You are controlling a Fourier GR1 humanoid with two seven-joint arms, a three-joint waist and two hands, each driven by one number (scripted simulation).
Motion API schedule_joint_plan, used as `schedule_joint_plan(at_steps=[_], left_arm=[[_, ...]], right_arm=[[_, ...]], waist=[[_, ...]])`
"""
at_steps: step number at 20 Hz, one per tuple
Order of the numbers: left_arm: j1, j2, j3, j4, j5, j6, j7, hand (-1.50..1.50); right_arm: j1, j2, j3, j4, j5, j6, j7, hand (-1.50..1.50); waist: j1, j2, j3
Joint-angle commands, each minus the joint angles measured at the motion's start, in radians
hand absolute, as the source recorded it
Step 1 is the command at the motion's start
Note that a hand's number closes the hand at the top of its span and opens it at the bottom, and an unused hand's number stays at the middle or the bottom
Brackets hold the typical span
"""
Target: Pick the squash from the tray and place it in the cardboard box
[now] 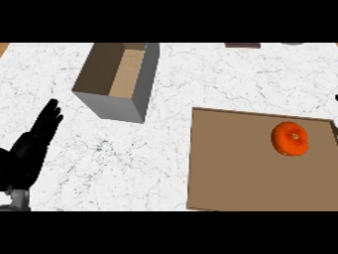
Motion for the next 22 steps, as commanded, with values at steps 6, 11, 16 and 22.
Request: schedule_joint_plan(at_steps=[6,11,16,22], left_arm=[[-0.041,0.149,0.072,0.079,-0.182,0.076,0.000,0.00],[-0.053,0.144,0.078,0.151,-0.174,0.065,0.000,0.00],[-0.074,0.091,0.041,0.218,-0.234,0.119,-0.038,0.00],[-0.108,0.098,0.049,0.234,-0.225,0.098,-0.023,0.00]], right_arm=[[-0.126,-0.074,0.224,-0.019,-0.171,0.582,0.057,-1.50],[-0.139,-0.278,0.288,0.073,0.208,0.672,-0.324,-1.50],[-0.187,-0.241,0.246,0.286,0.088,0.907,-0.580,-1.50],[-0.335,-0.339,0.282,0.363,0.318,0.809,-0.723,-1.50]], waist=[[0.070,-0.014,0.003],[0.040,-0.002,0.004],[0.022,-0.006,0.004],[0.037,-0.014,0.003]])
